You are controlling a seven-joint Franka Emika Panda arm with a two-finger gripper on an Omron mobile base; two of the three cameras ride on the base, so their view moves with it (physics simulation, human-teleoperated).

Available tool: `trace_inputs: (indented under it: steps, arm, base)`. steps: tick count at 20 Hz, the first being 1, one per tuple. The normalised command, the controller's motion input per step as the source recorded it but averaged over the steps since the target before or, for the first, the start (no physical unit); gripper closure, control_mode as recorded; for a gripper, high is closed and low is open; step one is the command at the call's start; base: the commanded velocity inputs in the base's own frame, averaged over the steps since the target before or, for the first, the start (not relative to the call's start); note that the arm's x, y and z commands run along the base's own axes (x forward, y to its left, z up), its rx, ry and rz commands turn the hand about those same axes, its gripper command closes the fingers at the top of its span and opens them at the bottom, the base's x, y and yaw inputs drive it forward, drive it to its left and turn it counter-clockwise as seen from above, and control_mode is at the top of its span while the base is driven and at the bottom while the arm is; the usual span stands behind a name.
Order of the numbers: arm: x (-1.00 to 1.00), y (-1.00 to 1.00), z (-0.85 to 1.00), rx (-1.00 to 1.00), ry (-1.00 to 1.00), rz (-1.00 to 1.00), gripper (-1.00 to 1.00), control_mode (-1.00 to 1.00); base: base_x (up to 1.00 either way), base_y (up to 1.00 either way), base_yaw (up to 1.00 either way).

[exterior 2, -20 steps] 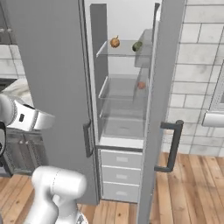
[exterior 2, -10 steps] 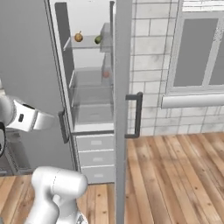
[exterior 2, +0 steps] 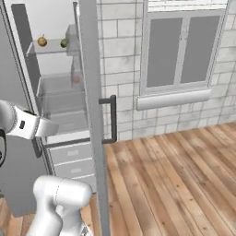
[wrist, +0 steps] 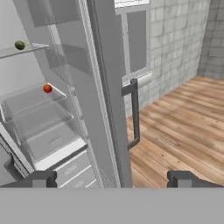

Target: Place the cucumber in the correct fridge rack based on whether it is a fruit or vegetable. Finally, close the fridge door.

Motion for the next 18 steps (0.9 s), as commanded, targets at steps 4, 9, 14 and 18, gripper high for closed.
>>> trace_inputs:
  steps: [4, 9, 14, 18]
  arm:
    - [0.00, 0.00, 0.00, 0.00, 0.00, 0.00, -1.00, 1.00]
    - [0.00, 0.00, 0.00, 0.00, 0.00, 0.00, -1.00, 1.00]
    - [0.00, 0.00, 0.00, 0.00, 0.00, 0.00, -1.00, 1.00]
    - [0.00, 0.00, 0.00, 0.00, 0.00, 0.00, -1.00, 1.00]
  base:
    - [0.00, -0.68, -0.74]
    - [0.00, -0.37, -0.85]
    - [0.11, -0.43, -0.79]
    - [1.00, 0.00, -0.20]
